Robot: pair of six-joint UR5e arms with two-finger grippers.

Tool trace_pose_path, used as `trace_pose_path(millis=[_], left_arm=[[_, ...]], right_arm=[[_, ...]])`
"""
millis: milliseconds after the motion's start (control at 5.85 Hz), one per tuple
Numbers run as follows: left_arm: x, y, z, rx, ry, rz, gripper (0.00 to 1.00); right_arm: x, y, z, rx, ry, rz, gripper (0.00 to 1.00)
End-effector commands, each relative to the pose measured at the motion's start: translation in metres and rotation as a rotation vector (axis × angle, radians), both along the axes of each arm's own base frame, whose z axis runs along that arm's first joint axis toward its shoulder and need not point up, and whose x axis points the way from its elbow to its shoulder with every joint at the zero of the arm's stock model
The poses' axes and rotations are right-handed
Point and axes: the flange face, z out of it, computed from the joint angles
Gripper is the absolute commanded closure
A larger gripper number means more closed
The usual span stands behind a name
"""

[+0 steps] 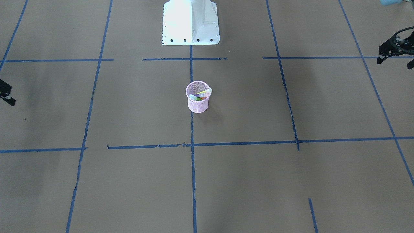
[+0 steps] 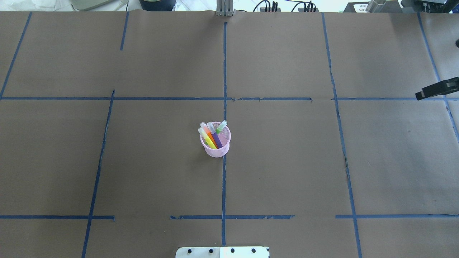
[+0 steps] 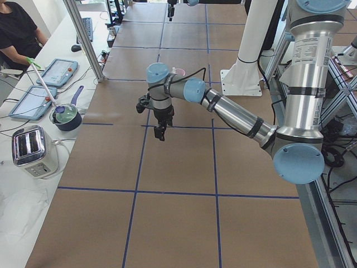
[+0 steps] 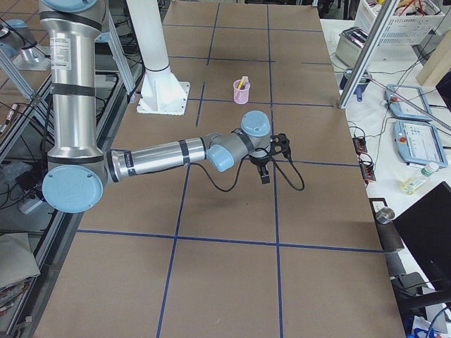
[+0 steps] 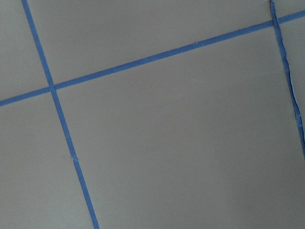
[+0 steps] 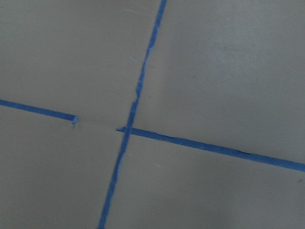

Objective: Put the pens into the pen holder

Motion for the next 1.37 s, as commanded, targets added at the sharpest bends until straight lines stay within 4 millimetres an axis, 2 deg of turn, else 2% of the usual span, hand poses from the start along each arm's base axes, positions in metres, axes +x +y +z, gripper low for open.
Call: trace_pose_path(millis=[0,171,342,683,854,1196], left_arm=[[-0.037,-0.002,0.06,-0.095,0.02,-0.061,0.0],[-0.038,-0.006,0.09,-0.085,0.022,-0.025,0.0],[-0.038,0.002,0.104,-0.115,0.02,-0.027,0.0],[-0.039,0.005,0.107,-0.109,0.022,-0.019,0.0],[-0.038,0.005,0.1,-0.098,0.028,-0.021,0.0],[-0.04,0.012,0.105,-0.108,0.029,-0.021,0.0]], right_arm=[[0.11,0.013,0.04,-0.044,0.086,-0.07,0.01],[0.132,0.012,0.042,-0.123,0.095,-0.076,0.01],[0.133,0.036,0.07,-0.182,0.097,-0.081,0.01],[0.132,0.049,0.082,-0.209,0.088,-0.083,0.01],[0.132,0.066,0.091,-0.23,0.085,-0.082,0.01],[0.133,0.075,0.093,-0.239,0.091,-0.08,0.01]])
